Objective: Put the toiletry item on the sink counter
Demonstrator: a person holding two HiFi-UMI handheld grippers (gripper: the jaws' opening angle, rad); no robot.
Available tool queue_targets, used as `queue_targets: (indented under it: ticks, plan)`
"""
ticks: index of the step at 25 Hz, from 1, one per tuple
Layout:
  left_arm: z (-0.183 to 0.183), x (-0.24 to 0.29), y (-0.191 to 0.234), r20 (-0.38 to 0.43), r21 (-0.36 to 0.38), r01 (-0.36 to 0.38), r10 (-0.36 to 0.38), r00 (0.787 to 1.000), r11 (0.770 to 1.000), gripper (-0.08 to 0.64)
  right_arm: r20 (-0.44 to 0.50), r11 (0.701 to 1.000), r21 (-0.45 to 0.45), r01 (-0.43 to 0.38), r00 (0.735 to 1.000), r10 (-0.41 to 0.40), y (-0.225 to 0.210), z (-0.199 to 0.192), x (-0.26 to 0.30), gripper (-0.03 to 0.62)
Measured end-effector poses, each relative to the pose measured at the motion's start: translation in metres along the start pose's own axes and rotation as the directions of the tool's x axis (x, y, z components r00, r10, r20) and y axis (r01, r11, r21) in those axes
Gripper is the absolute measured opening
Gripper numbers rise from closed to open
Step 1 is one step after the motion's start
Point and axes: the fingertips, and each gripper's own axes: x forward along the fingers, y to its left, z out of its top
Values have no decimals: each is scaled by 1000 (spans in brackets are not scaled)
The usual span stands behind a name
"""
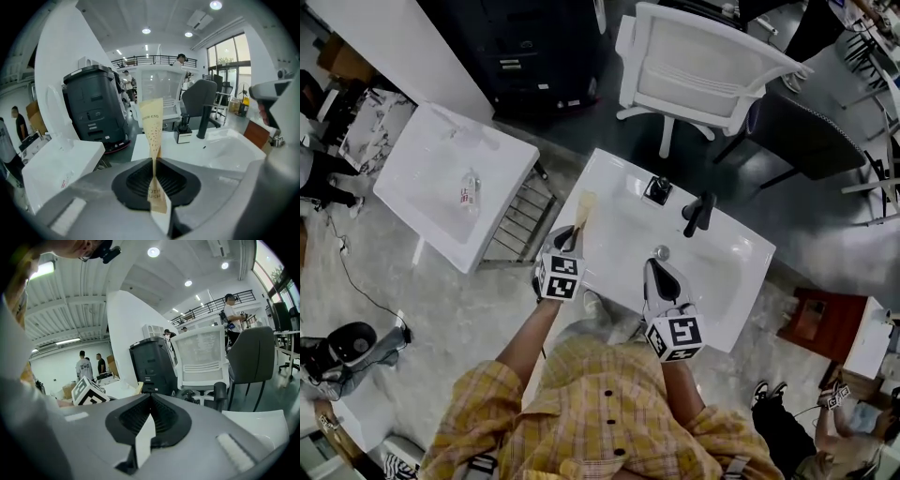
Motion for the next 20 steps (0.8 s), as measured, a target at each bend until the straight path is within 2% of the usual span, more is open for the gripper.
queue_targets:
  ticks: [15, 20]
  plan:
    - [-51, 78, 35, -177, 86, 5, 11, 984, 996, 28, -63, 1000, -8, 18, 998, -18, 11, -17, 20, 2]
    - [-61, 95, 43, -213, 86, 8, 10, 977, 996, 28, -79, 1000, -12, 20, 997, -21, 13, -20, 23, 2]
